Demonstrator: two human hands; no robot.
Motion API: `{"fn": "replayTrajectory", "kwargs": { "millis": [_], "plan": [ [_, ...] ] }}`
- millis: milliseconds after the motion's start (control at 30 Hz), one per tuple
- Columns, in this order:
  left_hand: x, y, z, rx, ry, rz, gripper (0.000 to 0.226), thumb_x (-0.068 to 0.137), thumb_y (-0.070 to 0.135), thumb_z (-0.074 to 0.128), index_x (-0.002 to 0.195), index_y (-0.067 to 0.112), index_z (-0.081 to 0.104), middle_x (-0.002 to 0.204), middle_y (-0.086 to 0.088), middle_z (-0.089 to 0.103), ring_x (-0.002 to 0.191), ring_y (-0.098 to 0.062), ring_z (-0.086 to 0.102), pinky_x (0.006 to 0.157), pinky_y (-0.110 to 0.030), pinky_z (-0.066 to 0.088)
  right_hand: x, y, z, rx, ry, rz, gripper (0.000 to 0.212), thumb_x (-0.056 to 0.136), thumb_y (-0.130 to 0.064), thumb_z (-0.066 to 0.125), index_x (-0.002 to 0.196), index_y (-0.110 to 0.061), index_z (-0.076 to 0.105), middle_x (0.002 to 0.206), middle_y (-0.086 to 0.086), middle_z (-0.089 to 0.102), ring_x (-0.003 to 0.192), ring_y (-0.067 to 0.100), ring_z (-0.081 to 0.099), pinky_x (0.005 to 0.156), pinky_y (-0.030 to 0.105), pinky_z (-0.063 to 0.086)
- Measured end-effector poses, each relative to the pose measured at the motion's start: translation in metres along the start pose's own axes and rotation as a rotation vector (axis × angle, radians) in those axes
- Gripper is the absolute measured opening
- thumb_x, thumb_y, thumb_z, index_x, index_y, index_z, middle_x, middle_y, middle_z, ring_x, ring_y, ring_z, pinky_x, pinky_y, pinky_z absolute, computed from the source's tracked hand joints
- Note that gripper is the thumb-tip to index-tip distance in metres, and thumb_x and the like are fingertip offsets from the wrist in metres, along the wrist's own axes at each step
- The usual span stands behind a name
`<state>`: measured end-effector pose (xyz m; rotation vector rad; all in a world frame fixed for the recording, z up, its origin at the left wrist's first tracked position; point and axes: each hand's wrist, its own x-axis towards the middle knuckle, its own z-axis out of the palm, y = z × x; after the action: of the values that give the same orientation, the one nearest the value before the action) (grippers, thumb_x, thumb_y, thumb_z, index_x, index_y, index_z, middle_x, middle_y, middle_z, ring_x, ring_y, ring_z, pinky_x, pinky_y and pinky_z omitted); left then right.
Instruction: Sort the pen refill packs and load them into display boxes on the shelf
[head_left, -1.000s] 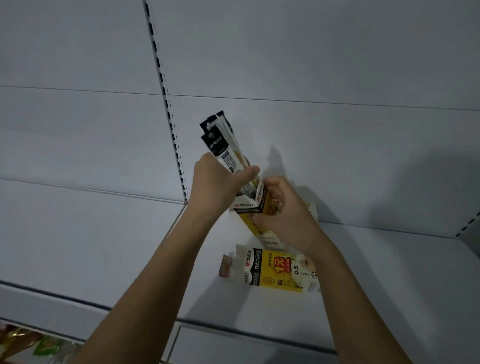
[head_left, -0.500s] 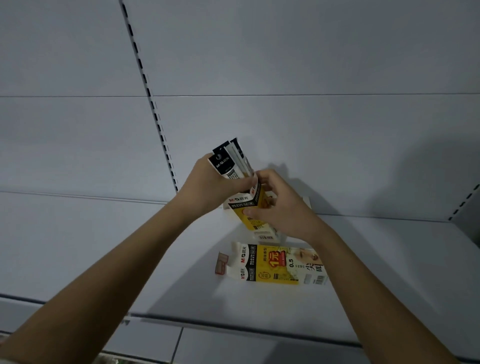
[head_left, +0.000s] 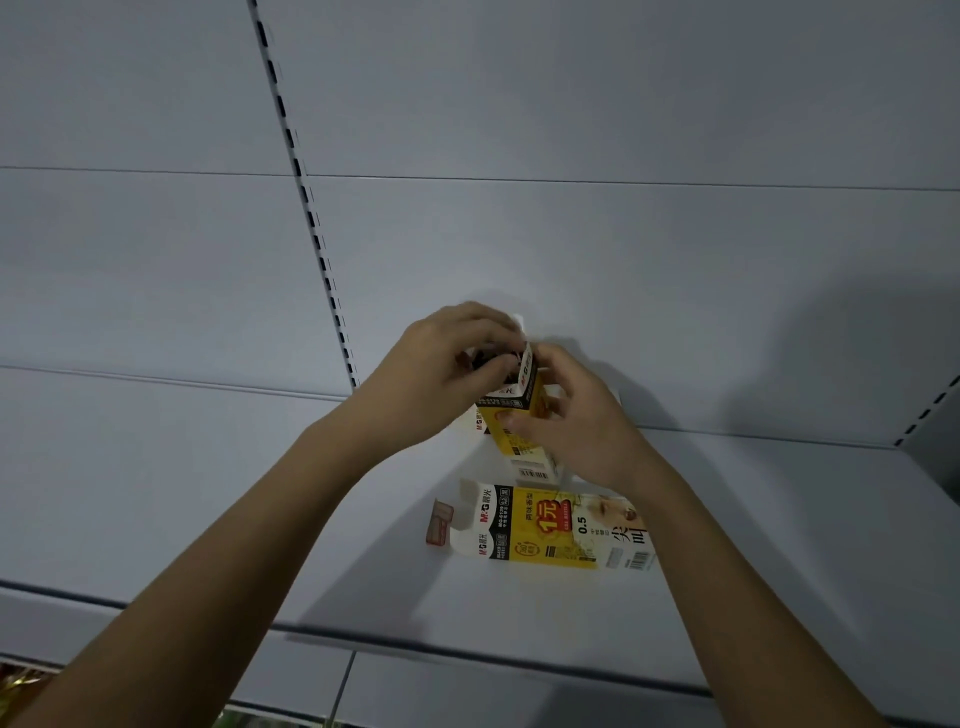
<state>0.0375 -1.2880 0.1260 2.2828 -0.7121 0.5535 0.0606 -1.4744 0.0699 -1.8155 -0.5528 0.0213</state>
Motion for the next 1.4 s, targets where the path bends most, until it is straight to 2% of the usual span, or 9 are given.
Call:
{"fn": "replayTrajectory", "kwargs": {
  "millis": [167,267,367,467,633,800,933,1067,1400],
  "plan": [
    [-0.003,-0.004,0.002,0.093,-0.014,0.128,0.024,0.099,0.031,0.053,0.104,0.017,0.072,0.1,0.006,0.067,0.087,-0.003,0.056,0.074,-0.019,0.047,0.002,0.004,-0.004,0.007,0.025,-0.002,0.052,0.081,-0.016,0.079,0.121,-0.039,0.056,0.112,-0.015,0.065,0.114,0.006,0.058,0.097,0.039,0.053],
    [-0.003,-0.004,0.006,0.146,-0.107,0.16,0.04,0.097,0.046,0.045,0.105,0.018,0.072,0.102,0.008,0.071,0.098,-0.008,0.056,0.083,-0.021,0.042,0.0,0.005,-0.004,0.013,0.016,-0.017,0.053,0.082,-0.013,0.078,0.125,-0.035,0.055,0.116,-0.01,0.064,0.115,0.008,0.058,0.096,0.033,0.051],
    [-0.005,-0.013,0.003,0.266,0.011,0.189,0.05,0.088,0.053,0.06,0.127,0.022,0.061,0.129,0.003,0.06,0.121,-0.016,0.048,0.1,-0.032,0.04,-0.002,0.007,-0.006,0.035,-0.017,0.002,0.057,0.081,-0.011,0.078,0.124,-0.039,0.053,0.118,-0.007,0.065,0.111,0.015,0.062,0.094,0.036,0.052],
    [-0.008,-0.019,-0.001,0.289,-0.034,0.082,0.077,0.079,0.053,0.071,0.146,0.03,0.041,0.147,0.002,0.04,0.132,-0.019,0.037,0.105,-0.038,0.036,-0.003,0.008,-0.003,0.022,-0.036,0.03,0.061,0.081,-0.012,0.079,0.124,-0.047,0.052,0.118,-0.011,0.066,0.109,0.011,0.064,0.094,0.037,0.054],
    [-0.008,-0.025,-0.003,0.057,-0.132,-0.158,0.078,0.075,0.034,0.082,0.14,0.038,0.04,0.123,0.013,0.049,0.099,-0.006,0.052,0.082,-0.022,0.046,0.002,-0.004,-0.007,-0.107,-0.11,0.051,0.068,0.084,-0.011,0.075,0.136,-0.046,0.047,0.118,-0.019,0.064,0.106,-0.003,0.061,0.086,0.019,0.053],
    [-0.028,-0.046,0.025,-0.063,-0.194,-0.366,0.071,0.07,0.031,0.087,0.124,0.033,0.041,0.105,0.016,0.056,0.09,-0.001,0.06,0.07,-0.015,0.047,0.005,-0.001,-0.012,-0.449,-0.239,0.152,0.073,0.084,-0.022,0.076,0.142,-0.045,0.037,0.117,-0.009,0.063,0.102,0.012,0.063,0.089,0.04,0.055],
    [-0.046,-0.063,0.049,0.131,-0.317,-0.425,0.043,0.082,0.039,0.075,0.117,0.03,0.053,0.118,0.012,0.061,0.103,-0.009,0.058,0.075,-0.021,0.042,0.0,0.015,-0.005,-0.598,-0.282,0.23,0.057,0.083,-0.028,0.075,0.129,-0.039,0.042,0.118,-0.003,0.063,0.1,0.015,0.064,0.085,0.047,0.056],
    [-0.058,-0.066,0.048,0.295,-0.316,-0.382,0.052,0.089,0.053,0.061,0.134,0.028,0.052,0.139,0.006,0.054,0.121,-0.014,0.05,0.092,-0.031,0.041,-0.012,0.022,-0.005,-0.608,-0.251,0.15,0.051,0.09,-0.034,0.067,0.136,-0.034,0.046,0.136,-0.008,0.052,0.121,0.013,0.051,0.096,0.041,0.051],
    [-0.078,-0.027,0.041,0.555,-0.219,-0.316,0.066,0.085,0.071,0.026,0.128,0.033,0.058,0.129,0.011,0.061,0.12,-0.014,0.052,0.095,-0.037,0.042,-0.034,0.003,-0.009,-0.758,-0.233,-0.116,0.03,0.099,-0.036,0.05,0.127,-0.031,0.059,0.127,-0.012,0.059,0.117,0.01,0.05,0.095,0.039,0.046]
  ]
}}
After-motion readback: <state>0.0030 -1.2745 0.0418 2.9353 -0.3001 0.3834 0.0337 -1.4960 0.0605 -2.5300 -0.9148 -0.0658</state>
